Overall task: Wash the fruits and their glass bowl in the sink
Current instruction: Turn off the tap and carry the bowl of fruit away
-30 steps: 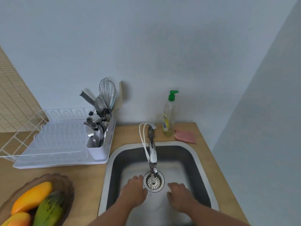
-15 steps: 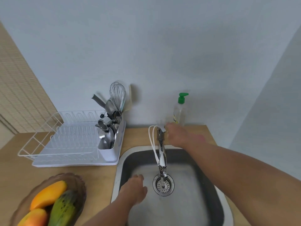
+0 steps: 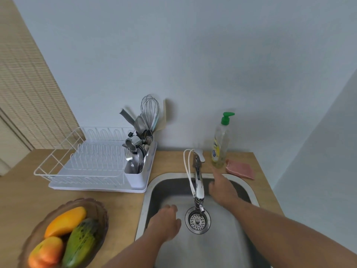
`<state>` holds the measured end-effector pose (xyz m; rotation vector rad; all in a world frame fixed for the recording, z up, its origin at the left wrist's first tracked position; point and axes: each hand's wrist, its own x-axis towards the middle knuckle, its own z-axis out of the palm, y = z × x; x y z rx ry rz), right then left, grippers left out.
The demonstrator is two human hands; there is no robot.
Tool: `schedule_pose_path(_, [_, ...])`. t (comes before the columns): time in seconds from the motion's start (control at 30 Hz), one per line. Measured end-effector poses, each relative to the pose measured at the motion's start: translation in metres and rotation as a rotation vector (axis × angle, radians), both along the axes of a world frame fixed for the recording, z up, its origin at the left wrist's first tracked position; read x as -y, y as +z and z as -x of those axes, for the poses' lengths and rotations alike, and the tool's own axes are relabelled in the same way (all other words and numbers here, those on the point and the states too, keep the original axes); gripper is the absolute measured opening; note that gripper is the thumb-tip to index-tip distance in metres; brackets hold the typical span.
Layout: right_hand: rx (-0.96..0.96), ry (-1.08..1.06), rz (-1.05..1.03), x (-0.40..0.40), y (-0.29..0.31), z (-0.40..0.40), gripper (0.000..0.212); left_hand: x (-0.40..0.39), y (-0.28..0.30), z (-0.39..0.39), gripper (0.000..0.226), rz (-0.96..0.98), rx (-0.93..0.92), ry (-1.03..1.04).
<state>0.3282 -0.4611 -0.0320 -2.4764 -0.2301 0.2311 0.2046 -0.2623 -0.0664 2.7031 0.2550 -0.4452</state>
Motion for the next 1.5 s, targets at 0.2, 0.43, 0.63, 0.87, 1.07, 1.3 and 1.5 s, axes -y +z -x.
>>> schedule_pose_path(0.2, [-0.312,0.021,0.228,0.019,-0.076,0.085,0.033,-0.004,-0.007,0.016,0.045,-0.007,-0.026,-0.008])
schedule_pose_path(0.43, [-0.276,0.134,0.105,-0.077,-0.065,0.127,0.020,-0.046,0.016,0.045,0.034,0.080,0.090,0.114])
schedule_pose_path(0.63, [-0.149,0.347,0.062,-0.184,-0.007,0.123,0.021,-0.121,0.060,0.077,0.027,-0.021,0.249,0.298])
schedule_pose_path(0.87, [-0.143,0.521,0.090,-0.266,0.021,0.127,0.019,-0.227,0.068,0.153,0.021,-0.082,0.286,0.700])
schedule_pose_path(1.07, [-0.163,0.532,0.179,-0.284,0.006,0.146,0.035,-0.266,0.050,0.202,0.030,-0.125,0.165,0.899])
schedule_pose_path(1.3, [-0.114,0.484,0.124,-0.290,-0.008,0.161,0.036,-0.289,0.023,0.211,0.027,0.050,0.232,1.014])
schedule_pose_path(1.5, [-0.091,0.431,0.031,-0.295,-0.010,0.165,0.033,-0.291,0.020,0.206,0.026,0.056,0.271,1.054])
